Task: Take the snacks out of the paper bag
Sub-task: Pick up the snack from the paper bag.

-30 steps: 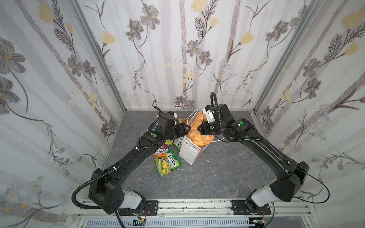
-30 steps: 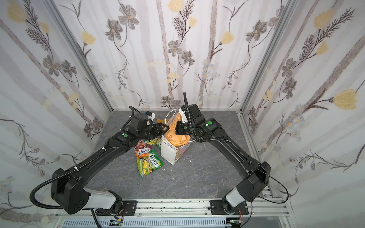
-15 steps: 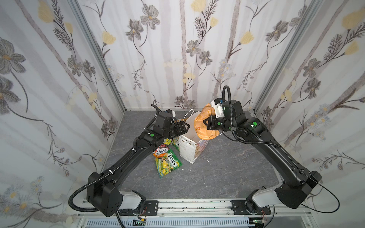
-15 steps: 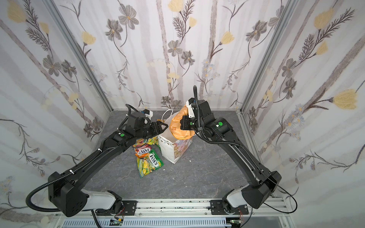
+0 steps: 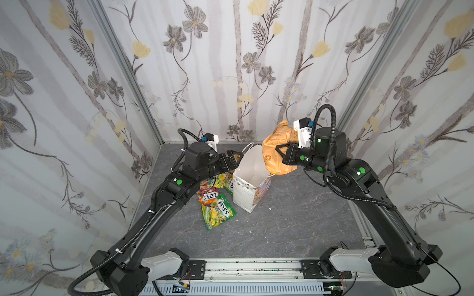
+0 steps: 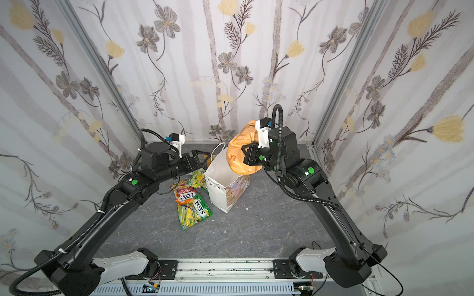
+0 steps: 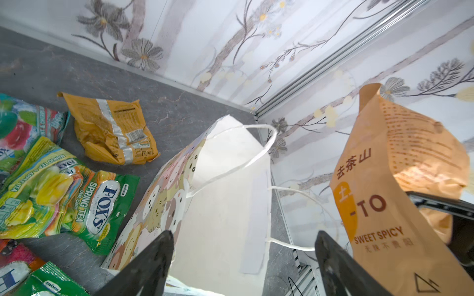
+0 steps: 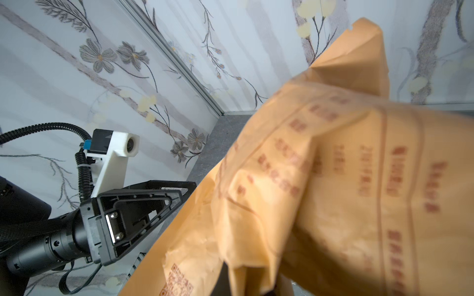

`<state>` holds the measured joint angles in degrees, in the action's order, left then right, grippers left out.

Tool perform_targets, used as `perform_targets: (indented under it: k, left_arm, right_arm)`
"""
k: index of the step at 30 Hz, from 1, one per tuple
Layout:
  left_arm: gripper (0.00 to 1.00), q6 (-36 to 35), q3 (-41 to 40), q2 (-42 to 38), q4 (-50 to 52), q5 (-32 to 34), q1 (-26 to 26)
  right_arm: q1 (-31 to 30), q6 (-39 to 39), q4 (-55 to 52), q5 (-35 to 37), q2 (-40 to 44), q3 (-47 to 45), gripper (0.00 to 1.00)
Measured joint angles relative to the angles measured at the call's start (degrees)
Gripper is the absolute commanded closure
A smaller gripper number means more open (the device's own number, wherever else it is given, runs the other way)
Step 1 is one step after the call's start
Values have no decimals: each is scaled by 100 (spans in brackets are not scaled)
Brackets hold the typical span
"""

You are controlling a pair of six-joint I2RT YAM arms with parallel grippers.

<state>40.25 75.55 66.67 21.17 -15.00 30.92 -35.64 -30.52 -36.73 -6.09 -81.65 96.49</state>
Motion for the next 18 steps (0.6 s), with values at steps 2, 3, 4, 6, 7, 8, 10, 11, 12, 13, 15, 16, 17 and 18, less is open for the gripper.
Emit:
perform_targets:
  k: [2,3,4,6,7,8,10,11,12,13,15,16,17,18]
  left_arm:
    - [13,33,39,-212,-15,-7,0]
    - [13,109,39,-315,-50,-28,0]
    - [12,229,28,-413,-131,-103,7]
    - [10,468,-17,-557,-337,-251,33]
    - [8,592,-46,-612,-466,-330,72]
    - [5,704,-70,-649,-592,-391,136]
    - [1,887,-133,-704,-887,-514,330]
    - [0,949,-155,-717,-990,-560,404]
    - [0,990,-175,-719,-1123,-619,492]
    - [0,1054,-190,-715,-1257,-627,577]
    - [0,1141,-203,-673,-1443,-645,656]
    - [0,1196,-208,-634,-1545,-645,684]
    - [0,1231,-225,-597,-1631,-640,713]
    - [1,1257,-260,-553,-1716,-640,739]
  right_arm:
    - [-39,-44,243,-17,153,-146,100]
    - [-79,-52,378,-39,216,-227,100]
    - [-127,-52,490,-85,256,-289,100]
    - [-236,-52,667,-103,291,-372,100]
    - [-302,-48,745,-103,295,-402,100]
    - [-374,-48,831,-101,297,-431,100]
    - [-549,17,986,-96,297,-459,100]
    - [-636,70,1038,-101,297,-459,100]
    - [-732,125,1121,-101,293,-459,100]
    - [-831,186,1213,-98,284,-457,100]
    - [-988,284,1322,-98,251,-442,100]
    - [-1064,350,1364,-101,221,-426,100]
    - [-1104,404,1397,-122,195,-413,100]
    - [-1128,442,1421,-164,170,-402,100]
